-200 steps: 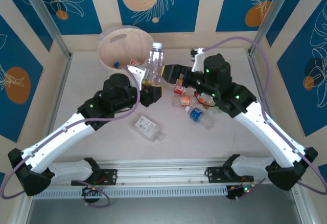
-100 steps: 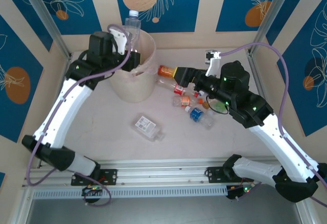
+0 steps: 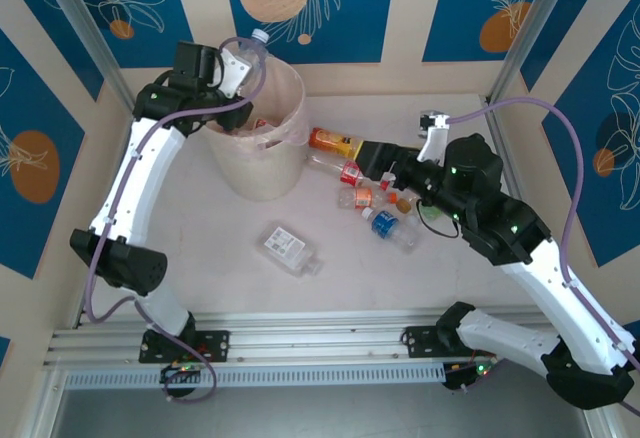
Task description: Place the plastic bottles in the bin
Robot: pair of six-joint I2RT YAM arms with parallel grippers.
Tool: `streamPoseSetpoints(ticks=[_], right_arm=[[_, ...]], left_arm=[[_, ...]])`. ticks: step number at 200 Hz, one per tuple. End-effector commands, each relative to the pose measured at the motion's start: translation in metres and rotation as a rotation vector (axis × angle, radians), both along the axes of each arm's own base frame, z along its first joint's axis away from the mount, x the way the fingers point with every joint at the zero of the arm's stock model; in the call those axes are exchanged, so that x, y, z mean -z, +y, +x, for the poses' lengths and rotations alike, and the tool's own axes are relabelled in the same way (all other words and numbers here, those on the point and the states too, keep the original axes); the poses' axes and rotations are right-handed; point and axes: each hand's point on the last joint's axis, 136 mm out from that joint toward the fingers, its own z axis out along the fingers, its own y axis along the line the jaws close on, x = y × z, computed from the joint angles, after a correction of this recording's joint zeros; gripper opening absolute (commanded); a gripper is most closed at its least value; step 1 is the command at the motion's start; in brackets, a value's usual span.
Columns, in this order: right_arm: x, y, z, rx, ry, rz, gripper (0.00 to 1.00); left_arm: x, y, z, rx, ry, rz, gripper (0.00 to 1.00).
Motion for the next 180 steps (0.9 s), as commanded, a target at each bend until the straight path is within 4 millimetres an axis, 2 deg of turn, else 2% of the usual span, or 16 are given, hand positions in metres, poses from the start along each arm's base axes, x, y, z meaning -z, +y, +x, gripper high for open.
streamPoseSetpoints(ticks=[1, 21, 56, 107, 130, 160, 180], right_arm=[[0.006, -0.01, 0.002, 0.055, 0.015, -0.001, 0.99], [0.011, -0.015, 0.003, 0.08, 0.034, -0.018, 0.99], [0.021, -0.019, 0.003, 0.099, 0.072, -0.034, 0.99], [0.039, -0.032, 0.003, 0.164, 0.128, -0.07, 0.99], [0.049, -0.039, 0.004, 0.2, 0.152, -0.092, 0.99], [0.072, -0.05, 0.005, 0.26, 0.217, -0.15, 0.99], [0.096, -0.056, 0.005, 0.275, 0.301, -0.194, 0.99]], left_arm=[[0.006, 0.021, 0.011, 0.014, -0.009, 0.152, 0.33], [0.019, 0.026, 0.022, 0.032, 0.008, 0.214, 0.34], [0.034, 0.024, 0.039, 0.081, 0.023, 0.261, 0.36], [0.058, 0.021, 0.044, 0.12, 0.094, 0.298, 0.38], [0.068, 0.026, 0.046, 0.112, 0.12, 0.339, 0.4], [0.072, 0.03, 0.048, 0.1, 0.13, 0.356, 0.48], [0.071, 0.03, 0.047, 0.1, 0.129, 0.355, 0.6]])
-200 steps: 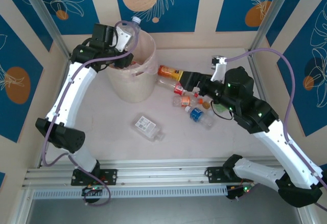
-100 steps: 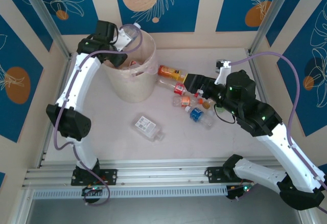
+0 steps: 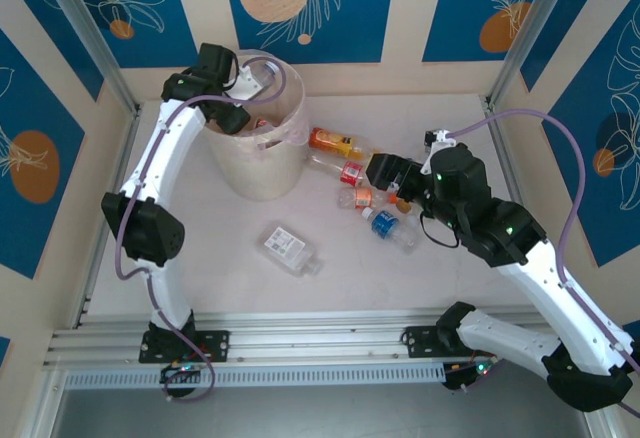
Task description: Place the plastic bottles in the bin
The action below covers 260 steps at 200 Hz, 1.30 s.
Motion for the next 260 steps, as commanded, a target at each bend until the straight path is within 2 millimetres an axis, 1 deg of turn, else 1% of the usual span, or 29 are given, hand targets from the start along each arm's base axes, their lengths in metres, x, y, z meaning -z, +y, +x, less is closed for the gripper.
streamPoseSetpoints(ticks=[1, 10, 21, 33, 48, 64, 78, 105, 131, 159, 198, 226, 248, 260], right_arm=[[0.03, -0.017, 0.0, 0.073, 0.101, -0.055, 0.99], [0.042, -0.019, 0.0, 0.078, 0.147, -0.064, 0.99], [0.056, -0.021, 0.001, 0.078, 0.202, -0.06, 0.99], [0.071, -0.022, 0.004, 0.072, 0.251, -0.049, 0.99], [0.088, -0.023, 0.007, 0.065, 0.301, -0.037, 0.99], [0.105, -0.025, 0.01, 0.048, 0.348, -0.041, 0.99], [0.123, -0.024, 0.011, 0.012, 0.405, -0.034, 0.99], [0.16, -0.025, 0.009, -0.017, 0.52, -0.016, 0.99], [0.187, -0.031, 0.01, -0.016, 0.59, -0.05, 0.99], [0.202, -0.04, 0.018, -0.005, 0.618, -0.114, 0.99], [0.214, -0.041, 0.043, -0.037, 0.624, -0.151, 0.99], [0.228, -0.041, 0.056, -0.047, 0.675, -0.192, 0.99], [0.238, -0.037, 0.061, -0.065, 0.708, -0.211, 0.99], [0.243, -0.033, 0.063, -0.082, 0.718, -0.214, 0.99]], left_arm=[[-0.007, 0.009, 0.001, -0.009, -0.008, 0.023, 0.61], [-0.008, 0.009, 0.001, -0.01, -0.012, 0.025, 0.66], [-0.009, 0.01, 0.001, -0.013, -0.015, 0.027, 0.68], [-0.011, 0.01, 0.001, -0.015, -0.021, 0.027, 0.73], [-0.015, 0.011, 0.0, -0.019, -0.028, 0.025, 0.75], [-0.023, 0.012, -0.001, -0.028, -0.051, 0.015, 0.76], [-0.035, 0.011, -0.003, -0.037, -0.079, -0.005, 0.77], [-0.066, 0.01, -0.009, -0.065, -0.151, -0.067, 0.82], [-0.093, 0.008, -0.019, -0.08, -0.21, -0.138, 0.87], [-0.111, 0.009, -0.033, -0.106, -0.241, -0.186, 0.93], [-0.129, 0.008, -0.057, -0.153, -0.279, -0.214, 0.98], [-0.137, 0.004, -0.079, -0.202, -0.302, -0.236, 1.0], [-0.14, -0.002, -0.096, -0.231, -0.308, -0.278, 0.99], [-0.14, -0.008, -0.106, -0.233, -0.304, -0.318, 0.99]])
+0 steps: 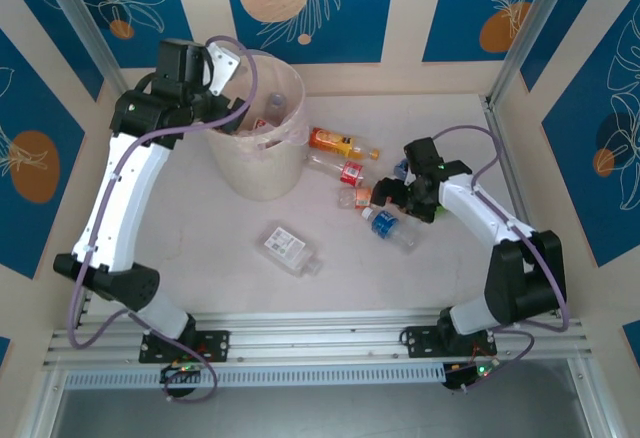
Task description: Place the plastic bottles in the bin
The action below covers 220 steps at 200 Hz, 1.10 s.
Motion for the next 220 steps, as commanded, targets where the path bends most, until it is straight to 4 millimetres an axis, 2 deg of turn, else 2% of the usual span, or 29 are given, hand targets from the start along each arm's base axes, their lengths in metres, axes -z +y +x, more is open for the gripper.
streamPoseSetpoints(ticks=[1, 30, 66, 79, 99, 127, 220], right_arm=[[-0.001, 0.009, 0.007, -0.058, -0.003, 0.01, 1.0], [0.015, 0.014, 0.005, -0.088, 0.053, -0.032, 0.98], [0.031, 0.017, -0.002, -0.113, 0.104, -0.084, 0.98], [0.037, 0.015, -0.006, -0.108, 0.13, -0.107, 0.97], [0.043, 0.012, -0.015, -0.106, 0.161, -0.137, 0.97], [0.047, 0.014, -0.027, -0.11, 0.185, -0.149, 0.97], [0.061, 0.027, -0.055, -0.161, 0.25, -0.162, 0.94]], left_arm=[[-0.005, -0.001, -0.02, -0.059, -0.009, -0.082, 1.0], [-0.002, -0.026, -0.046, 0.003, 0.002, -0.237, 0.99], [0.014, -0.059, -0.079, 0.13, 0.063, -0.444, 0.99], [0.019, -0.071, -0.09, 0.187, 0.09, -0.487, 1.0], [0.021, -0.079, -0.102, 0.228, 0.116, -0.505, 1.0], [0.025, -0.08, -0.106, 0.227, 0.123, -0.504, 1.0], [0.034, -0.08, -0.103, 0.201, 0.136, -0.508, 1.0]])
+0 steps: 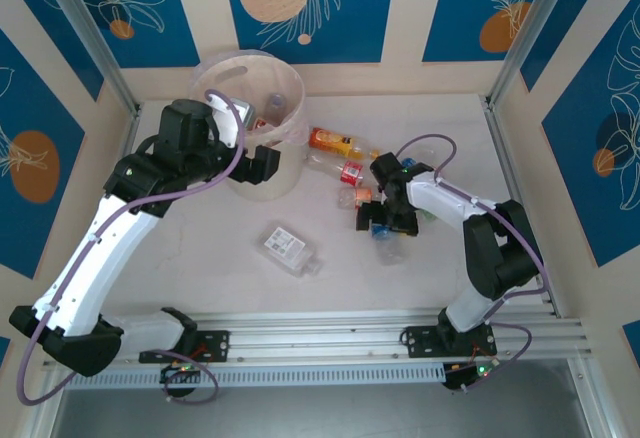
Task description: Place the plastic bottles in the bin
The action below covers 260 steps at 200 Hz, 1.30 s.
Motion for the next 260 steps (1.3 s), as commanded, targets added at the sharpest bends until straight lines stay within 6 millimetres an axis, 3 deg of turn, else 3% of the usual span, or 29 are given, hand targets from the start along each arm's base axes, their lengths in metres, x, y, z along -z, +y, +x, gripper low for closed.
streamPoseSetpoints(ticks=[1, 48, 83, 145, 198, 229, 260], right_arm=[[0.007, -0.001, -0.016, 0.013, 0.047, -0.008, 0.94], [0.021, 0.0, -0.02, 0.017, 0.065, -0.015, 0.89], [0.026, 0.003, -0.019, 0.013, 0.063, -0.014, 0.78], [0.012, 0.007, -0.023, -0.014, 0.033, -0.048, 0.58], [-0.034, 0.014, -0.031, -0.054, -0.053, -0.057, 0.55], [-0.075, 0.018, -0.036, -0.07, -0.137, -0.033, 0.55], [-0.132, 0.029, -0.03, -0.09, -0.293, 0.067, 0.54]], left_arm=[[-0.003, -0.004, -0.004, 0.011, -0.003, -0.03, 1.0], [-0.007, 0.002, -0.005, -0.015, -0.022, -0.024, 1.0], [-0.008, 0.006, -0.006, -0.027, -0.029, -0.02, 1.0], [-0.008, 0.011, -0.005, -0.054, -0.033, -0.01, 1.0], [-0.004, 0.018, -0.001, -0.1, -0.027, 0.009, 1.0], [-0.005, 0.019, -0.001, -0.109, -0.03, 0.005, 0.99], [-0.006, 0.024, 0.0, -0.136, -0.04, 0.005, 1.0]])
